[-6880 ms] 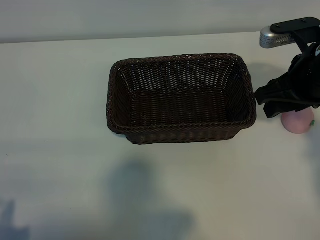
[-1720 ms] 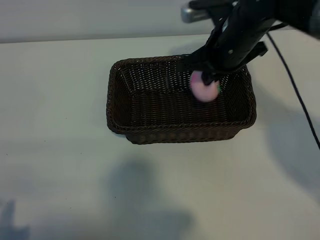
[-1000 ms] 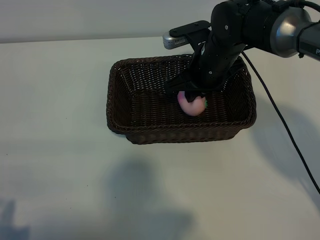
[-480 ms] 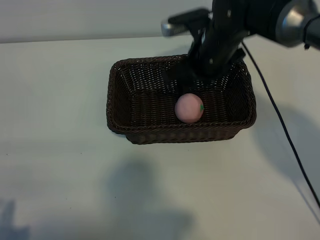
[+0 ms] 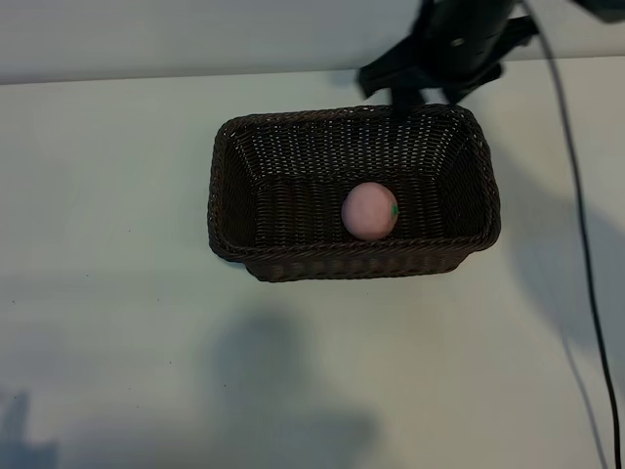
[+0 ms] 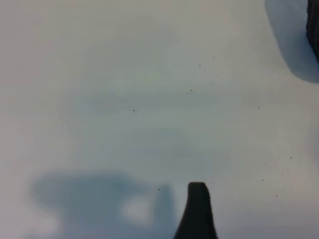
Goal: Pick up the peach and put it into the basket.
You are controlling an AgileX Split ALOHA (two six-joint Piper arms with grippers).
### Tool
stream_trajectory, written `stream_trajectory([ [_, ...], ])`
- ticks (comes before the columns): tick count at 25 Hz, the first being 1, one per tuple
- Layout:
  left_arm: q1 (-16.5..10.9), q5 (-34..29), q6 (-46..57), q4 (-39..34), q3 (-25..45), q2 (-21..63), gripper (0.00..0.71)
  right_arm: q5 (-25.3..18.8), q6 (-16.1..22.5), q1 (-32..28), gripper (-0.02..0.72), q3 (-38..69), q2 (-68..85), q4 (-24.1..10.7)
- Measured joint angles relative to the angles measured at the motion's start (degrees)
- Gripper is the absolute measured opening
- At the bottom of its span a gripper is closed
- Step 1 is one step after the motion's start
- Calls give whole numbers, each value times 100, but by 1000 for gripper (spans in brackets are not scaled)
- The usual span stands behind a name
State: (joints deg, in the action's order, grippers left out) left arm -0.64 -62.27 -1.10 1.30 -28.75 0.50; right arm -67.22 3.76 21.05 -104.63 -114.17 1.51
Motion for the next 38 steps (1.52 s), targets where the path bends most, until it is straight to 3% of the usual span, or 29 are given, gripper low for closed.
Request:
stream_trajectory([
  [10, 0, 0, 0, 0, 0, 0, 593, -232, -212, -1868, 567, 0, 0, -394],
  [15, 0, 0, 0, 0, 0, 0, 593, -245, -261, -2617, 562, 0, 0, -394],
  [26, 0, 0, -5, 0, 0, 0, 593, -262, -267, -2827, 562, 0, 414, -234],
  [38, 0, 0, -14, 0, 0, 0, 593, -276, -307, -2827, 561, 834, 2716, -151],
])
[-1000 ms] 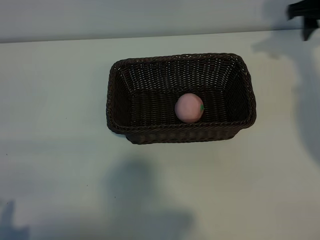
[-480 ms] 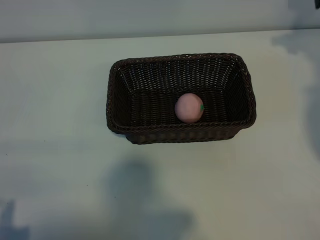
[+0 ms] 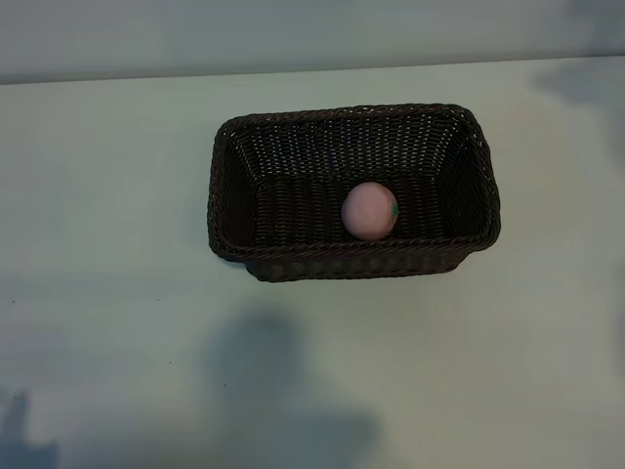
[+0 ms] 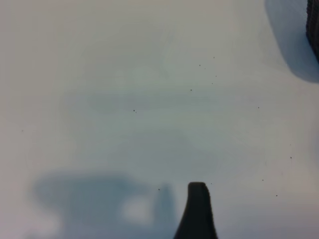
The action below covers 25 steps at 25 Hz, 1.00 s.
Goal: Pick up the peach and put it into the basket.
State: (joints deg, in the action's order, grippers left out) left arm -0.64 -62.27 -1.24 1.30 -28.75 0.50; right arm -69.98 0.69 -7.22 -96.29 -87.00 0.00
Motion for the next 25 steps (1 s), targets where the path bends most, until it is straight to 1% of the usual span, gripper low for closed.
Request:
stream_trajectory([
  [4, 0, 0, 0, 0, 0, 0, 593, -5, -69, 0, 561, 492, 891, 0],
  [10, 0, 0, 0, 0, 0, 0, 593, -7, -69, 0, 561, 1109, 2189, 99],
  [18, 0, 0, 0, 0, 0, 0, 593, -11, -69, 0, 561, 1978, 4031, 118],
  [25, 0, 0, 0, 0, 0, 0, 593, 2, -69, 0, 561, 2778, 5153, 123],
])
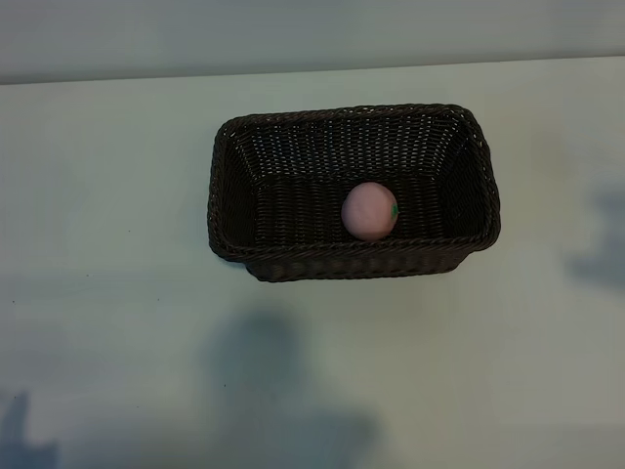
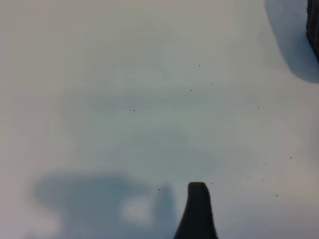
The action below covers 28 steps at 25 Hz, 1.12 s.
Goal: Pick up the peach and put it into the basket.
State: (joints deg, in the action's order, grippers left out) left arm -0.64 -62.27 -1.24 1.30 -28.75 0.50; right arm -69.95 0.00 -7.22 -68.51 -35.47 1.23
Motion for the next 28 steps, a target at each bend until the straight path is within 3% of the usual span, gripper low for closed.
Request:
stream_trajectory([
  [6, 0, 0, 0, 0, 0, 0, 593, 0, 0, 44, 561, 525, 877, 0],
  [14, 0, 0, 13, 0, 0, 0, 593, 170, 52, 645, 561, 1394, 2286, 0],
  [28, 0, 0, 13, 0, 0, 0, 593, 338, 86, 673, 561, 2857, 3585, -6],
])
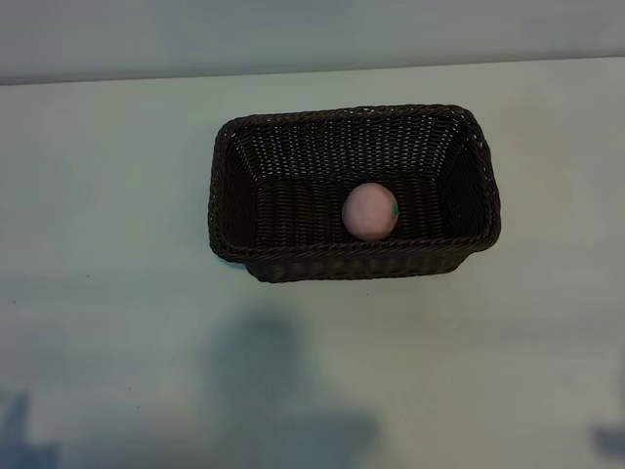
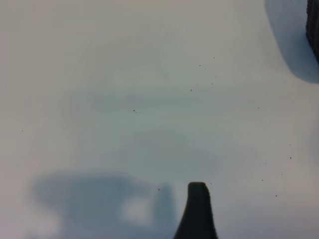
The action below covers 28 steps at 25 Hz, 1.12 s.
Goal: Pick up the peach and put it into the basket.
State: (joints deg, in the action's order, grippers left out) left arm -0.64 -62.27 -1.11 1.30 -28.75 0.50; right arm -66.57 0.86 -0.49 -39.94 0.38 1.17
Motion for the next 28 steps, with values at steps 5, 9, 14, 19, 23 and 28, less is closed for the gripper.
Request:
stream_trajectory([
  [5, 0, 0, 0, 0, 0, 0, 593, 108, -16, 0, 561, 312, 6, 5],
  [9, 0, 0, 0, 0, 0, 0, 593, 222, -86, 0, 561, 522, 6, 9],
  [14, 0, 0, 0, 0, 0, 0, 593, 299, -178, 0, 561, 749, 6, 17],
  [19, 0, 0, -5, 0, 0, 0, 593, 328, -390, 0, 561, 1102, 6, 140],
  [23, 0, 0, -11, 0, 0, 0, 593, 428, -462, 0, 561, 1137, 6, 326],
  [28, 0, 0, -11, 0, 0, 0, 593, 499, -468, 0, 561, 1186, 6, 388],
])
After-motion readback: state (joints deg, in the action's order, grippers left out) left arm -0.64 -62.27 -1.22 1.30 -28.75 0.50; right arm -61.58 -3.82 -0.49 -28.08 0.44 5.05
